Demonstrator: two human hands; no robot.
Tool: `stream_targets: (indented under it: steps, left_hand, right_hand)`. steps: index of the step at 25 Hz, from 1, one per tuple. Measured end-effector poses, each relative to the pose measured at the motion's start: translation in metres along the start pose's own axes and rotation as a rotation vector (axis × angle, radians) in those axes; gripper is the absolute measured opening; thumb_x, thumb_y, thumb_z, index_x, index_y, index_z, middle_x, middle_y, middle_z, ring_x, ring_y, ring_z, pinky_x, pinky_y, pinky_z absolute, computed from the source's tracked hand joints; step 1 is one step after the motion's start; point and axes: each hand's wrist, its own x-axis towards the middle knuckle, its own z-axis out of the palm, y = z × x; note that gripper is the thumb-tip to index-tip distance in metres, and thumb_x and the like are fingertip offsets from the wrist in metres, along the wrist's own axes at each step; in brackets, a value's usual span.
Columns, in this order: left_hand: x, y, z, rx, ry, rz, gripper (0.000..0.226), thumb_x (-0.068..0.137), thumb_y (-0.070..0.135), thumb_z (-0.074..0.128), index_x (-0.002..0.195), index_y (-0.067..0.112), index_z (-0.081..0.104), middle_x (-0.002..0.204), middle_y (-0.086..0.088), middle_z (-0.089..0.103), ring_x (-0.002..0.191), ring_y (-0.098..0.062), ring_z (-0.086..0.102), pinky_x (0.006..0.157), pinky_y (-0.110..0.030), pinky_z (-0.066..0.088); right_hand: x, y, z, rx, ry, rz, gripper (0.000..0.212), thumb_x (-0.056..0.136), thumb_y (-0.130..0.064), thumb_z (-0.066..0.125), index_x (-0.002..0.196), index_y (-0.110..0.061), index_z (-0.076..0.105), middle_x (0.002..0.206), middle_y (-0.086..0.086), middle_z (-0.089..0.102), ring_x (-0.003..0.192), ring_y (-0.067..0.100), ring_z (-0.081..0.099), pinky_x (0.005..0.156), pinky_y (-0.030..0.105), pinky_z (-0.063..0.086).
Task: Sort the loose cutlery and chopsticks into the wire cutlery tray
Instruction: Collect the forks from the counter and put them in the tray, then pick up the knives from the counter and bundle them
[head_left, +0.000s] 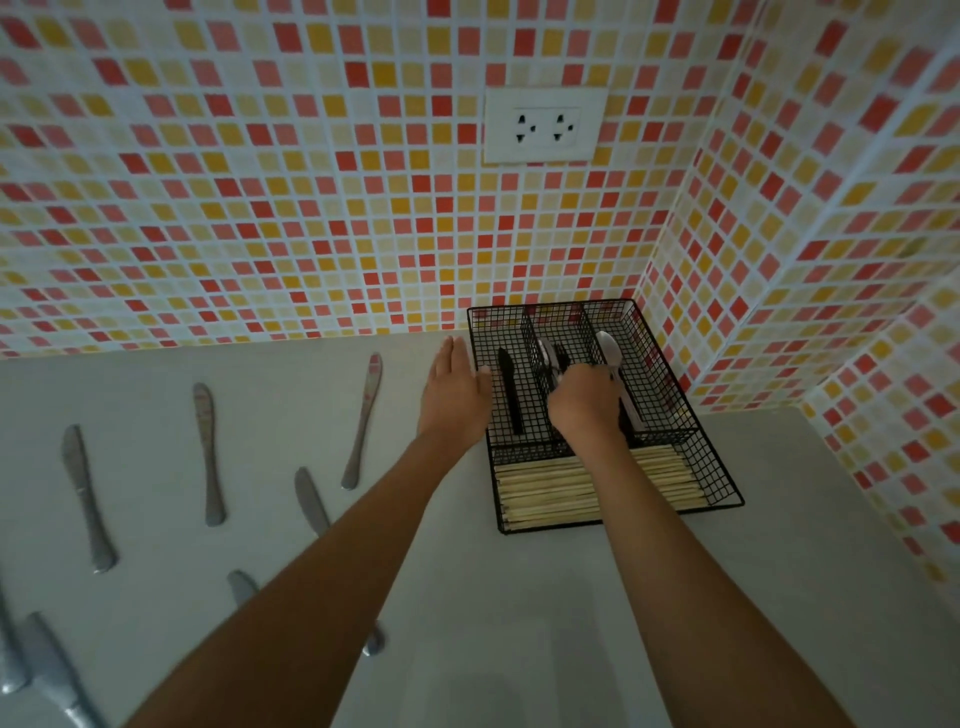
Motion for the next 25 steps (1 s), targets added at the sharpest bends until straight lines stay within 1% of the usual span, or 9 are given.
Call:
stream_targets:
  steps: [4, 6, 8, 11, 13, 17, 20, 22, 25]
  left_hand:
    - [-0.055, -0.007, -0.032, -0.136, 0.168, -0.058, 0.054, 0.101, 0.023, 0.035, 0.149, 0.005, 0.019, 0.158, -0.009, 0.02, 0.146, -0.021, 0.017, 0.116, -0.028, 0.015]
    - [-0.092, -0.022, -0.05, -0.153, 0.262, -0.102, 0.053, 0.099, 0.02, 0.039, 0.148, 0.009, 0.024, 0.154, -0.007, 0.028, 0.142, -0.022, 0.027, 0.113, -0.029, 0.023]
    - [-0.124, -0.042, -0.066, -0.139, 0.339, -0.159, 0.05, 0.097, 0.014, 0.044, 0.145, 0.008, 0.032, 0.148, -0.009, 0.037, 0.137, -0.024, 0.035, 0.111, -0.03, 0.028]
    - [-0.174, -0.082, -0.089, -0.132, 0.448, -0.342, 0.039, 0.092, 0.012, 0.05, 0.131, 0.008, 0.047, 0.131, -0.013, 0.052, 0.121, -0.03, 0.051, 0.103, -0.041, 0.041]
    - [-0.206, -0.099, -0.099, -0.089, 0.38, -0.519, 0.031, 0.09, 0.022, 0.053, 0.117, 0.008, 0.048, 0.117, -0.012, 0.058, 0.108, -0.032, 0.057, 0.094, -0.043, 0.046]
    - [-0.245, -0.108, -0.085, 0.259, -0.051, -0.684, 0.046, 0.087, 0.04, 0.054, 0.116, 0.006, 0.042, 0.119, -0.01, 0.055, 0.115, -0.032, 0.055, 0.094, -0.04, 0.042]
    - [-0.255, -0.112, -0.07, 0.298, -0.05, -0.685, 0.035, 0.089, 0.027, 0.051, 0.116, 0.006, 0.046, 0.119, -0.01, 0.052, 0.115, -0.028, 0.052, 0.09, -0.038, 0.044]
    - [-0.261, -0.116, -0.064, 0.441, -0.058, -0.577, 0.025, 0.092, 0.01, 0.044, 0.114, 0.001, 0.053, 0.116, -0.013, 0.052, 0.108, -0.029, 0.051, 0.083, -0.033, 0.043]
    - [-0.267, -0.12, -0.063, 0.561, -0.092, -0.544, 0.031, 0.089, -0.004, 0.037, 0.113, 0.001, 0.057, 0.113, -0.012, 0.054, 0.105, -0.027, 0.05, 0.084, -0.029, 0.042]
  right_hand:
    - [-0.05, -0.022, -0.009, 0.063, 0.253, -0.217, 0.028, 0.096, -0.017, 0.047, 0.114, -0.002, 0.062, 0.116, 0.021, 0.057, 0.11, 0.037, 0.05, 0.089, 0.041, 0.046]
    - [-0.084, -0.033, -0.001, 0.167, 0.318, -0.302, 0.029, 0.097, -0.016, 0.044, 0.115, -0.004, 0.062, 0.114, 0.02, 0.061, 0.109, 0.035, 0.052, 0.09, 0.042, 0.047]
    - [-0.116, -0.04, 0.012, 0.236, 0.318, -0.37, 0.026, 0.094, -0.012, 0.045, 0.109, -0.004, 0.065, 0.105, 0.018, 0.065, 0.102, 0.034, 0.056, 0.086, 0.042, 0.049]
    - [-0.168, -0.05, 0.041, 0.245, 0.161, -0.429, 0.022, 0.091, -0.007, 0.047, 0.1, -0.005, 0.066, 0.097, 0.016, 0.069, 0.095, 0.033, 0.06, 0.079, 0.036, 0.049]
    - [-0.198, -0.052, 0.061, 0.211, 0.012, -0.437, 0.02, 0.09, -0.006, 0.047, 0.098, -0.007, 0.065, 0.096, 0.014, 0.07, 0.096, 0.031, 0.062, 0.078, 0.034, 0.049]
    - [-0.234, -0.057, 0.093, 0.113, -0.156, -0.501, 0.021, 0.087, -0.004, 0.047, 0.103, -0.006, 0.06, 0.106, 0.015, 0.064, 0.105, 0.032, 0.058, 0.084, 0.035, 0.047]
    - [-0.247, -0.063, 0.108, -0.036, -0.179, -0.521, 0.026, 0.089, -0.005, 0.045, 0.113, -0.006, 0.053, 0.117, 0.017, 0.055, 0.113, 0.033, 0.051, 0.09, 0.038, 0.046]
    - [-0.25, -0.066, 0.113, -0.11, -0.175, -0.467, 0.024, 0.092, -0.005, 0.043, 0.115, -0.005, 0.049, 0.119, 0.018, 0.053, 0.114, 0.034, 0.05, 0.091, 0.039, 0.046]
    - [-0.25, -0.068, 0.113, -0.165, -0.214, -0.363, 0.026, 0.093, -0.006, 0.044, 0.119, -0.003, 0.044, 0.123, 0.02, 0.052, 0.114, 0.036, 0.052, 0.091, 0.04, 0.047]
